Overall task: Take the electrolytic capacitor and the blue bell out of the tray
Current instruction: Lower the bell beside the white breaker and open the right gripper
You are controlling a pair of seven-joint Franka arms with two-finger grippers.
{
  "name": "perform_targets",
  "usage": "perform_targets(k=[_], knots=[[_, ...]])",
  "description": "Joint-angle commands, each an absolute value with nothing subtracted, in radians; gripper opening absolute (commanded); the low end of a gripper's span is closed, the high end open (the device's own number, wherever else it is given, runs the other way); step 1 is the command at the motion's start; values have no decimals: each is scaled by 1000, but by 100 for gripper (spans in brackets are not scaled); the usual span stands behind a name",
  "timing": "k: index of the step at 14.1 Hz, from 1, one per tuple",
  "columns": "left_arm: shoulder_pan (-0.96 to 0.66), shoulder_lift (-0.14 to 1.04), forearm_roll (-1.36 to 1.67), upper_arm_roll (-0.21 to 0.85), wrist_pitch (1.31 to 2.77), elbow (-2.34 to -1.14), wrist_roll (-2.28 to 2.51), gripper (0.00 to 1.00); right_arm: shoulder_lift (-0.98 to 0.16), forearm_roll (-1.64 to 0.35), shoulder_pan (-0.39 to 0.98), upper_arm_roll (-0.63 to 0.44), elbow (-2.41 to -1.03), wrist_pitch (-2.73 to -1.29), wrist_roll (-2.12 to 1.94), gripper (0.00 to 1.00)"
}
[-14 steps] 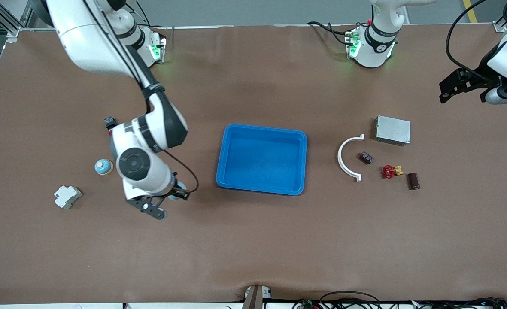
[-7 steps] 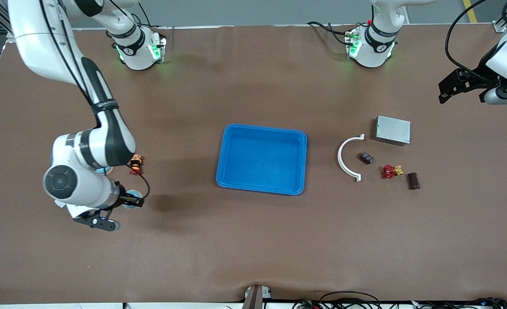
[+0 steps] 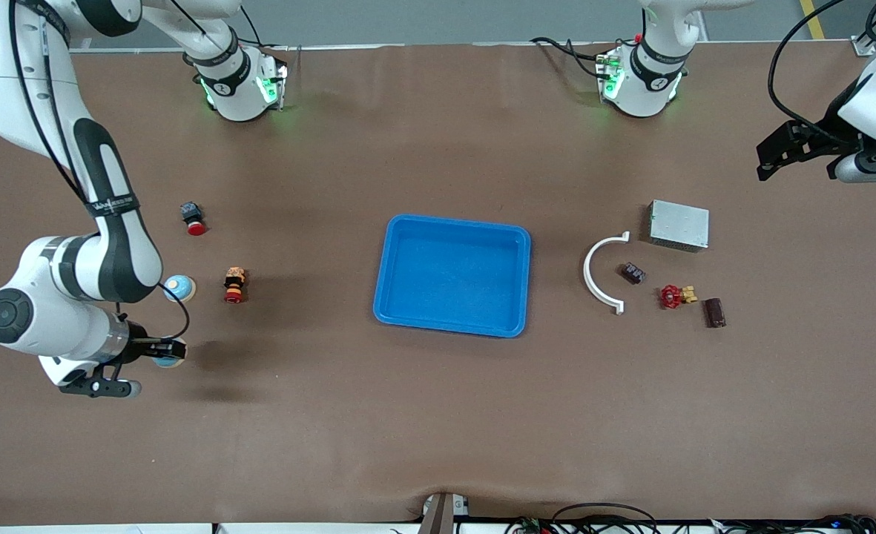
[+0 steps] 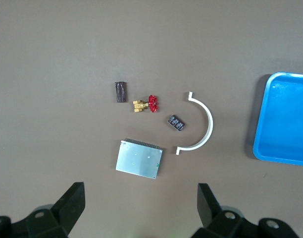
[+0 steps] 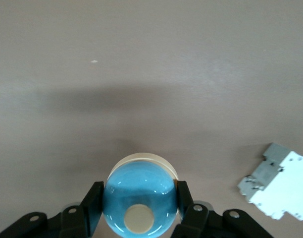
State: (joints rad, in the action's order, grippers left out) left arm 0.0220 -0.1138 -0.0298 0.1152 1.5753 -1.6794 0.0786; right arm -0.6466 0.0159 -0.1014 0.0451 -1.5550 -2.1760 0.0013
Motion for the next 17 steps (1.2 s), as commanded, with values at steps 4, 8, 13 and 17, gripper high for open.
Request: perform_targets(k=[4, 8, 13, 17], knots=[[23, -110, -20, 120, 1577, -1671, 81, 100, -658, 2, -160, 61, -1667, -2340, -104, 0], [25, -117, -20, 120, 1566, -1671, 80, 100, -686, 2, -190, 61, -1675, -2350, -129, 0], [17, -117, -44, 124, 1560, -1638, 83, 100, -699, 2, -212, 61, -1677, -2355, -155, 0], [21, -120, -29, 130, 1545, -1626, 83, 100, -699, 2, -213, 61, -1690, -2362, -156, 0]])
